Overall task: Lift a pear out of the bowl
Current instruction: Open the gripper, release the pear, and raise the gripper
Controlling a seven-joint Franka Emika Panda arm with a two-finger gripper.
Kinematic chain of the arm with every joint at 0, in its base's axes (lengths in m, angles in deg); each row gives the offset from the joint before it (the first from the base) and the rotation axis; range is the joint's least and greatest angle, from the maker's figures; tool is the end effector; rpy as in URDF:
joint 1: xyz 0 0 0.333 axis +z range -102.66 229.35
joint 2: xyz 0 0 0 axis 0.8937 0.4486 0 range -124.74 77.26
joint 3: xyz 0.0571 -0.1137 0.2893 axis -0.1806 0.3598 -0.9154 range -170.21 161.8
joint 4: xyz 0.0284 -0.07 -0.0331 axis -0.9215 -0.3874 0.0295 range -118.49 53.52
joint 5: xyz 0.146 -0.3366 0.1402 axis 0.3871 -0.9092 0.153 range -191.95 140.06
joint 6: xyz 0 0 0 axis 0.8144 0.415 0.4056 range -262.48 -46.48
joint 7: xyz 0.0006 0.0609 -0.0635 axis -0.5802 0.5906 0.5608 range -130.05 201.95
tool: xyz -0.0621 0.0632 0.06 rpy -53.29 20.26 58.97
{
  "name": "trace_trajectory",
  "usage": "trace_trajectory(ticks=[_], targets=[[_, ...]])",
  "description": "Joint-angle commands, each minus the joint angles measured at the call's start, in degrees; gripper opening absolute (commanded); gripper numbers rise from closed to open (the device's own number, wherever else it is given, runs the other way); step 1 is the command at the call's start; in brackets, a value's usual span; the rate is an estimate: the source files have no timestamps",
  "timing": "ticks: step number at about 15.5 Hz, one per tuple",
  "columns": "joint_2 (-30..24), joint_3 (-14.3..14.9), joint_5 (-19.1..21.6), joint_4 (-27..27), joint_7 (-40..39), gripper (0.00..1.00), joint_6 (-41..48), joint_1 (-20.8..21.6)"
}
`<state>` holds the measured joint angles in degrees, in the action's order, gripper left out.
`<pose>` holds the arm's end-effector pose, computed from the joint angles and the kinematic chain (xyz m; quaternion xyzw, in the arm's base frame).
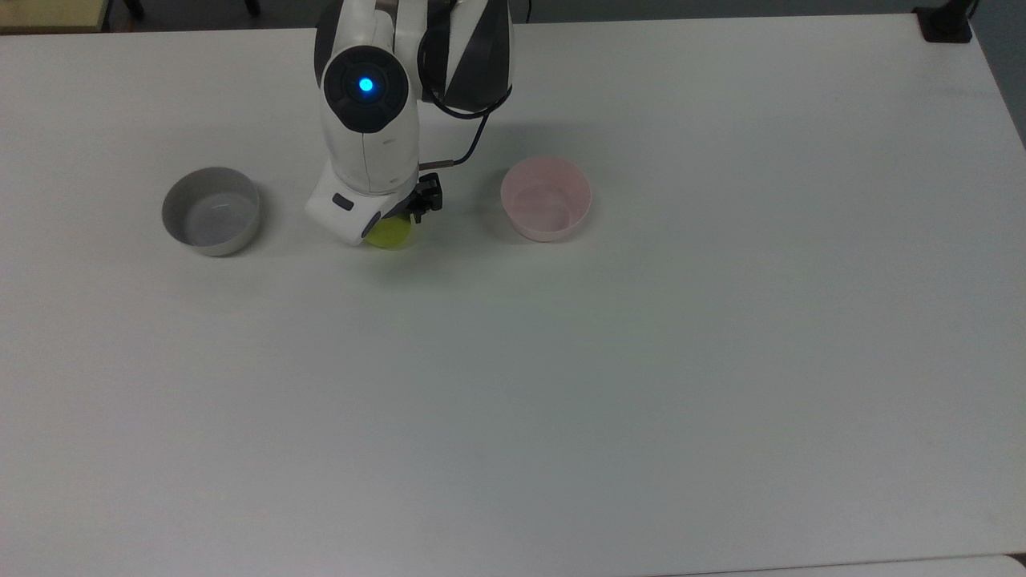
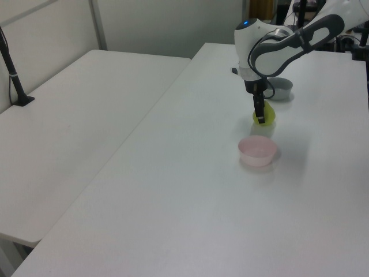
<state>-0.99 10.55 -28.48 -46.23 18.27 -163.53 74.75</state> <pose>0.6228 -0.0285 0.3170 0.9840 0.1405 -0.0960 0.0522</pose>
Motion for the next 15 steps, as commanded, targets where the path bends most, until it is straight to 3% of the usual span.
trace_trajectory(ticks=[1, 4, 8, 12, 15], targets=[[-0.95, 0.53, -0.80, -0.66, 0.18, 1.00, -0.67, 0.37], [-4.37, 0.71, -0.72, 0.38, 0.54, 1.00, 0.55, 0.20], [-9.03, 0.88, -0.10, 6.44, 0.71, 1.00, 10.29, -0.41], [-12.72, 0.88, -0.19, 10.93, 7.73, 1.00, 16.02, -1.29], [-15.36, 0.62, -0.01, 11.55, 8.36, 1.00, 17.08, -3.49]])
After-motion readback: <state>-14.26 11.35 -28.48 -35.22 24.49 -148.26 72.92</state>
